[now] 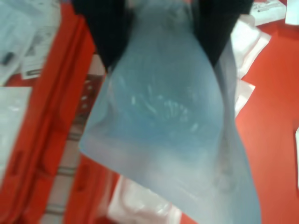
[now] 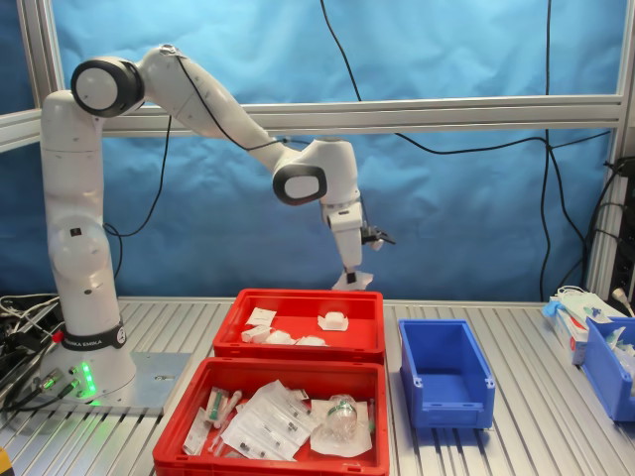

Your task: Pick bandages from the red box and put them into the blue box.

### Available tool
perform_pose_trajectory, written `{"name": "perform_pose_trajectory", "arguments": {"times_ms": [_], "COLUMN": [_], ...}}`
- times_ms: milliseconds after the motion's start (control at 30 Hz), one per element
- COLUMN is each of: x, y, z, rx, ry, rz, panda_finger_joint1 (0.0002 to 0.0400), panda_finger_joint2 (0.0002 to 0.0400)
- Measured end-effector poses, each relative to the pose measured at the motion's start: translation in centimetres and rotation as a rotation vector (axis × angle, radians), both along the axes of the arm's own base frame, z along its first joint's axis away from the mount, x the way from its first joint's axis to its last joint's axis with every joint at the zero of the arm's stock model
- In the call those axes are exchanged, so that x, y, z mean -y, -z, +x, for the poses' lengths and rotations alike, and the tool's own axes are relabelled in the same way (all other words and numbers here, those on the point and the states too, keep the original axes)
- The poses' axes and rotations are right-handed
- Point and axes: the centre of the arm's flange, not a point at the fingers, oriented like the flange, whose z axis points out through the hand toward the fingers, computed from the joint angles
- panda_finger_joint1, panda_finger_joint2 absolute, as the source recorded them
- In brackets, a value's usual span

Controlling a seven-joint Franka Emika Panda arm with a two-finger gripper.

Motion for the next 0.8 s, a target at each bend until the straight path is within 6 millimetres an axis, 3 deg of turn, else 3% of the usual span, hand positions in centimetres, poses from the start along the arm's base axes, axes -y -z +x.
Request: {"name": "perform_pose_trajectory", "arguments": {"times_ms": [267,333,800], "x": [3.1,4.7,7.3], "y": [-2.6,-3.6,-4.9], "z": [1.7,2.2,5.3], "rx": [0.007,-0.002,0.016], "ry": [0.059,0.088,0.158], "rz": [-0.004,-0.007,-0.028], "panda_finger_joint1": [0.0086,0.0086,0.0086], "panda_finger_joint2": [0.0086,0.0086,0.0086]}}
